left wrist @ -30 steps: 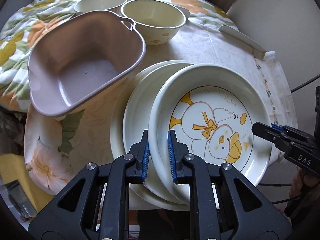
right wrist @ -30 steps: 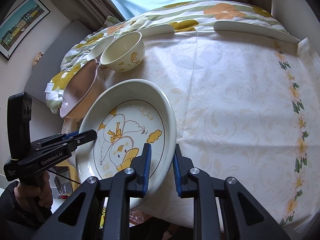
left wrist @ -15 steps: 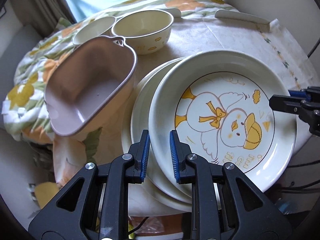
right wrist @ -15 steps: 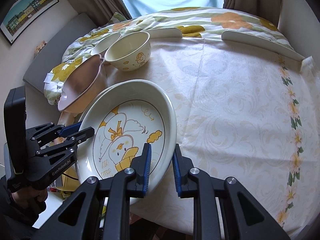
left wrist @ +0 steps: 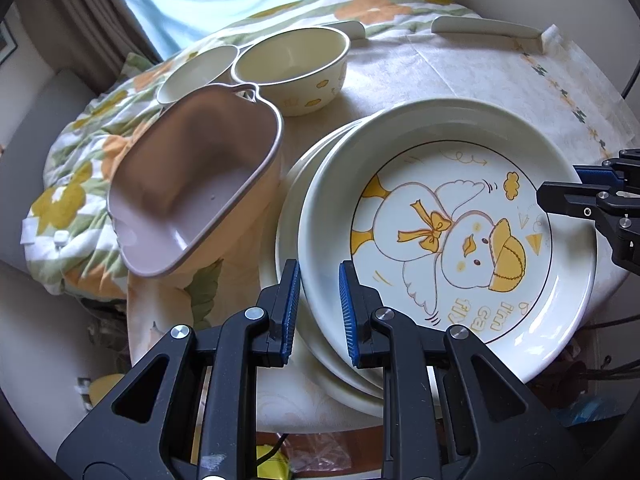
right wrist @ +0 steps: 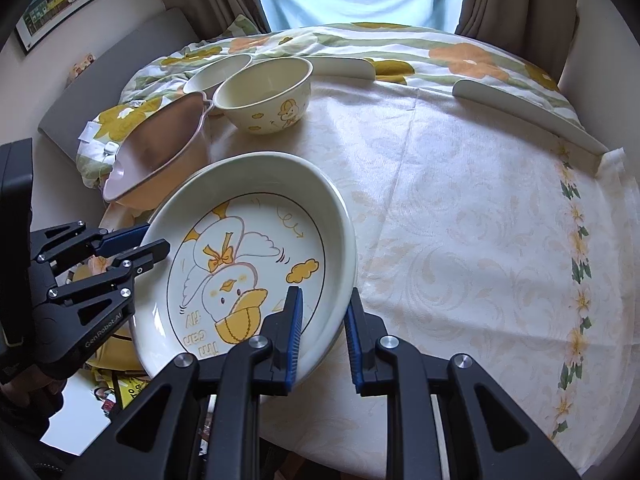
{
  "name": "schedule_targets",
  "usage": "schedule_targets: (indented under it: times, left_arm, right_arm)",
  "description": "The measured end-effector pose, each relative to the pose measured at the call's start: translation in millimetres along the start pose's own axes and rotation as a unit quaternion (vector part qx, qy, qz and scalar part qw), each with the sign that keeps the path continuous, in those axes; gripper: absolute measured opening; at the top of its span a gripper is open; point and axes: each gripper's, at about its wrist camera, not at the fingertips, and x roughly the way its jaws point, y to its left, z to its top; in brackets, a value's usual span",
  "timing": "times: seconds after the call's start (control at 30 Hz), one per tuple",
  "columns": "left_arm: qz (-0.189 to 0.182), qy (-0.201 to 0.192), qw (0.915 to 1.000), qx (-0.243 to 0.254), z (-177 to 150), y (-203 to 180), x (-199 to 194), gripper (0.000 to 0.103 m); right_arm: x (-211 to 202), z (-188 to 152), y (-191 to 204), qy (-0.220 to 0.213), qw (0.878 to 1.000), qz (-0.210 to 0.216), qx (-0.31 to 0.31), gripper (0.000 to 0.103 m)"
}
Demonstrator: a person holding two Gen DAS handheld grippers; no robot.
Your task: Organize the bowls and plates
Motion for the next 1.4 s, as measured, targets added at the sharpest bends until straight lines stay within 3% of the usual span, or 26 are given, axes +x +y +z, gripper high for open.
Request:
schedule_targets:
  times: [0.63,0.83,0.97,1.17,1.23,1.27,1.3,1.33,1.4]
  left_arm:
    - [-0.008,0.004,0.9999,-0.015,-0.1,3.3,-4.5,0.017]
    - [0.005,-0.024,0.9997,-0.004,-1.6,1.5,-13.4,0.017]
    - [-0.016,-0.012,0.9997,-0.012,-2.7,1.8,-10.5,0.017]
    - [-0.017,-0.010,0.9996,-0.021,0.6,5.3,-12.2,0.018]
    - [-0.023,-0.010,0.9993,-0.028,2.7,7.4,-13.2,0.025]
    - [-0.026,-0.011,0.9991,-0.033,3.5,7.8,-13.8,0.044]
    - [-0.022,-0.012,0.9989,-0.038,4.6,8.2,-14.2,0.079]
    - [-0.017,-0.015,0.9988,-0.043,5.6,8.8,-14.8,0.092]
    - [-0.013,-0.034,0.9980,-0.052,6.3,10.4,-22.0,0.098]
  right_arm:
    - [4.7,1.7,4.8,0.002,1.000,-0.011,-0.012,0.019]
    - [5.4,-0.2,8.1,0.000,1.000,-0.007,-0.016,0.019]
    - [6.3,-1.9,10.0,-0.001,1.000,-0.010,-0.019,0.019]
    - [1.1,-1.4,4.4,-0.008,1.000,0.002,0.002,0.019]
    - [-3.2,0.5,2.5,-0.012,1.000,0.008,0.010,0.019]
    - [-4.4,1.6,1.7,-0.012,1.000,0.012,0.013,0.019]
    - [-5.6,2.8,0.2,-0.011,1.000,0.015,0.018,0.019]
    - [-7.0,3.4,-1.1,-0.012,1.000,0.017,0.022,0.021]
    - [-11.9,3.5,-5.2,-0.018,0.999,0.027,0.033,0.039]
